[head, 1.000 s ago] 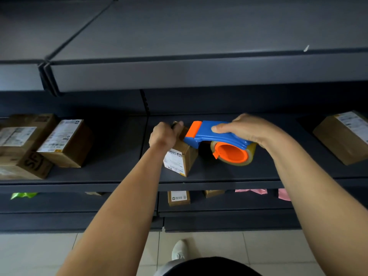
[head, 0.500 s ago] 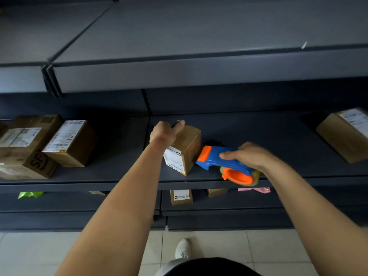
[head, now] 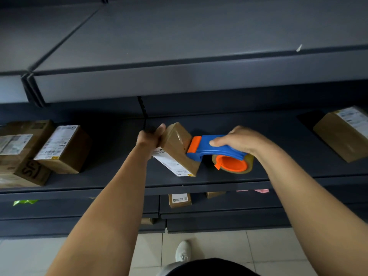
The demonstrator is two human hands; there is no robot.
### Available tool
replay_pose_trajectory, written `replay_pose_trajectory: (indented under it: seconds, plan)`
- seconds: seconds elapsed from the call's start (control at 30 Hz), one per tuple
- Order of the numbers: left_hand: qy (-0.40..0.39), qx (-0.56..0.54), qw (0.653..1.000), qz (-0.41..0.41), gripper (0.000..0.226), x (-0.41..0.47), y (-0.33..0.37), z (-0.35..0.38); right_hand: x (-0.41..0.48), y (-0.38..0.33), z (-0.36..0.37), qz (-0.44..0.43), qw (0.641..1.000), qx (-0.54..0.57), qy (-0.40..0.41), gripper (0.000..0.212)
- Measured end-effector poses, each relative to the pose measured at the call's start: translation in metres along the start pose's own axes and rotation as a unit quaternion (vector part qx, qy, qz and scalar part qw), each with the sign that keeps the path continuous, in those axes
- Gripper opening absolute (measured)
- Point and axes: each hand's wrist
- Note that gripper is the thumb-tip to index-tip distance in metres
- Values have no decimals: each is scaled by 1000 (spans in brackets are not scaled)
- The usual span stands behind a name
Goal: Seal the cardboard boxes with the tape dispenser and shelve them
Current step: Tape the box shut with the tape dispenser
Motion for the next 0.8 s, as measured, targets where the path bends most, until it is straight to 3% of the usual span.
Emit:
replay_pose_trajectory:
  seconds: [0.13,0.27,0.37,0.57,0.8]
  plan:
    - [27,129,990,57,46,7,4,-9,6,-14,7,-11,1000,-27,11,49]
    - [-75,111,990,36,75,2,7,1,8,-22,11,-11,999,-41,11,52]
    - [-72,156,983,56,63,-4,-17,9,11,-26,17,-8,999,-46,2,53]
    - [-71,83,994,29,53,-8,-33,11,6,-27,17,-4,998,-53,-21,50]
    - [-99,99,989,37,51,-10,-28,8,-25,10,0,-4,999,-26,-22,47]
Point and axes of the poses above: each hand's wrist, its own x-axis towards the middle knuckle, its own z-axis out of the palm, y = z × x, and after that the axes turned 11 degrees about z, right-handed
